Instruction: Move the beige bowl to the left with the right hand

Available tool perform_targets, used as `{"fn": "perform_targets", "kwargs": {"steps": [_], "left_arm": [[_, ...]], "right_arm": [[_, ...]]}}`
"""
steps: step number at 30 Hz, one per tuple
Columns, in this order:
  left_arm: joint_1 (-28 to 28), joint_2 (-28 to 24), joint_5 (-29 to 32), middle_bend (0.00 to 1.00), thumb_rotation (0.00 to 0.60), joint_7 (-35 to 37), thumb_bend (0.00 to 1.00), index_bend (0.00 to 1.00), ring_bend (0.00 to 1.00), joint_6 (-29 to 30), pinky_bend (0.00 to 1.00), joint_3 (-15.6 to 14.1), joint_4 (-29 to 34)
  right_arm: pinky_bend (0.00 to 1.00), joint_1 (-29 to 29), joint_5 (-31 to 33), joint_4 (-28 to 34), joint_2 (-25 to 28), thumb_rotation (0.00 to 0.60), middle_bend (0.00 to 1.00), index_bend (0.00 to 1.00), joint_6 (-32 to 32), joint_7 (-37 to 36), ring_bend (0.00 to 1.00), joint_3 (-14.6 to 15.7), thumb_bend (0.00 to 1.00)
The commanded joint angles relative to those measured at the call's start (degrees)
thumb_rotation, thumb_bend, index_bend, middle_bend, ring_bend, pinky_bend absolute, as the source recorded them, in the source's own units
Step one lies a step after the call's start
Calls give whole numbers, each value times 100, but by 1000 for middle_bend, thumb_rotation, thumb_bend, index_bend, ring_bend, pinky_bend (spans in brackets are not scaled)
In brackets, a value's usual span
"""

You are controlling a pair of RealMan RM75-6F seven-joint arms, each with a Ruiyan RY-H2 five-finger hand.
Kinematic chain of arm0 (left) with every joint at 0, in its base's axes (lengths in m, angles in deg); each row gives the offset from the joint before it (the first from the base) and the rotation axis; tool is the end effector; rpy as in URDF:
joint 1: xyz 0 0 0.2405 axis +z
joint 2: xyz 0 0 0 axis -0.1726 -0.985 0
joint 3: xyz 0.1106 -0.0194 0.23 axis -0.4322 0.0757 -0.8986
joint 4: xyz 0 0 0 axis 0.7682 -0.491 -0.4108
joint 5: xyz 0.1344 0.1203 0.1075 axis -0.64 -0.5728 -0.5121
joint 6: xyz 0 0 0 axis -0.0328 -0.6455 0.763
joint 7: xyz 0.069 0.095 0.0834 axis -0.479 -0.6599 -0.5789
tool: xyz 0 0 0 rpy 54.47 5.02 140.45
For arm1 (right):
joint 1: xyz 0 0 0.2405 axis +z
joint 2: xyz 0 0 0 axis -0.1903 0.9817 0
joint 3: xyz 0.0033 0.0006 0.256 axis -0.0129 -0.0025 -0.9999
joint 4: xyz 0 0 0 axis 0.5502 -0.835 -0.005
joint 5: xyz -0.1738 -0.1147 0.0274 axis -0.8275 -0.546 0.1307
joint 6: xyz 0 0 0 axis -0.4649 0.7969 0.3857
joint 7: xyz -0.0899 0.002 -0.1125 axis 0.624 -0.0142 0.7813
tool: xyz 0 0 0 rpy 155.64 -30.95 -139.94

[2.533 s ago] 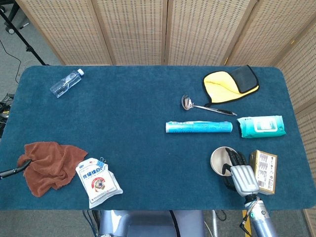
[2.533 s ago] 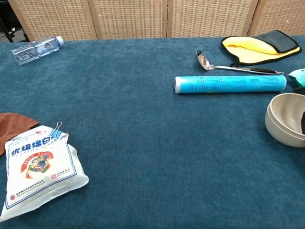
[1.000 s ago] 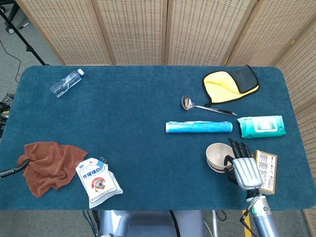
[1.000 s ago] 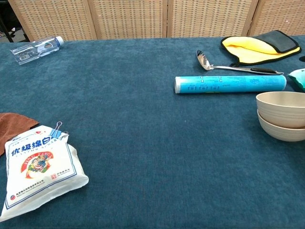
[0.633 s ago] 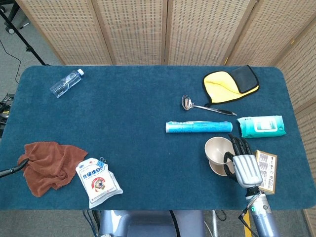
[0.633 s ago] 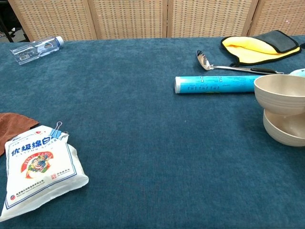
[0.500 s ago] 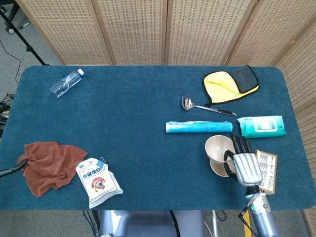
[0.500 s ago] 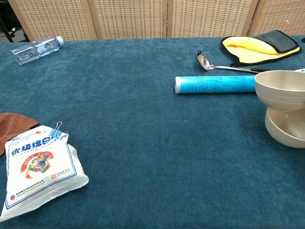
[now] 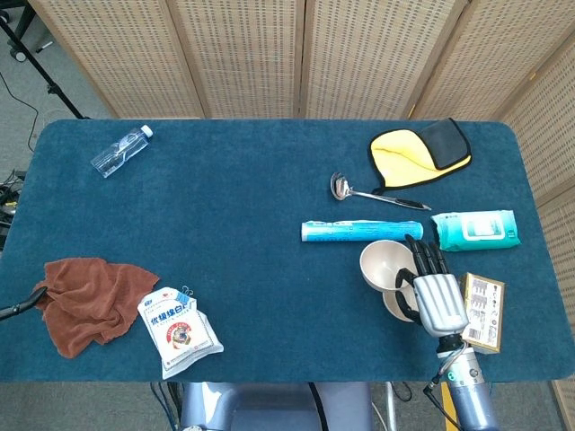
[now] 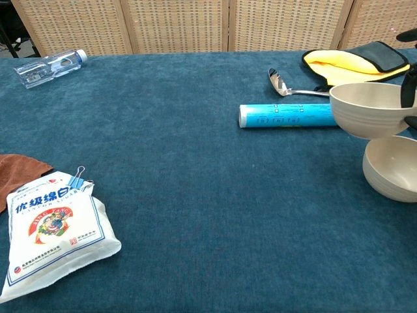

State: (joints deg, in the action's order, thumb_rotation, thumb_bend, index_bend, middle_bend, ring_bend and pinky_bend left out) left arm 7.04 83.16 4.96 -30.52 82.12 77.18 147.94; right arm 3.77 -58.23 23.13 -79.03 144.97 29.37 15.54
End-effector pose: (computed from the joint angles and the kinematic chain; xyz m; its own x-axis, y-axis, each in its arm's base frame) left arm -0.2815 0.1831 0.2143 0.4049 -0.2035 0.8914 0.9134 0.0454 -0.4045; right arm -0.1997 -0.2249 0.0719 0.3535 -0.0339 0.9348 -0.9251 -0.1611 0.3440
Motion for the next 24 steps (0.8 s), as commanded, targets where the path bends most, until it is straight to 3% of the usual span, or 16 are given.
{"fn": "perform_targets", "kwargs": {"steps": [1, 24], "left_arm": [[9, -25, 15, 0, 199, 30, 0, 0, 0, 11, 0, 11, 8], [110, -272, -215, 0, 198, 293, 0, 0, 0, 123, 0, -65, 362]], "right_arm": [[0, 43, -20, 86, -42, 600, 0, 555, -11, 87, 0, -14, 414], [0, 234, 186, 76, -945, 600, 0, 555, -132, 524, 0, 108, 405]]}}
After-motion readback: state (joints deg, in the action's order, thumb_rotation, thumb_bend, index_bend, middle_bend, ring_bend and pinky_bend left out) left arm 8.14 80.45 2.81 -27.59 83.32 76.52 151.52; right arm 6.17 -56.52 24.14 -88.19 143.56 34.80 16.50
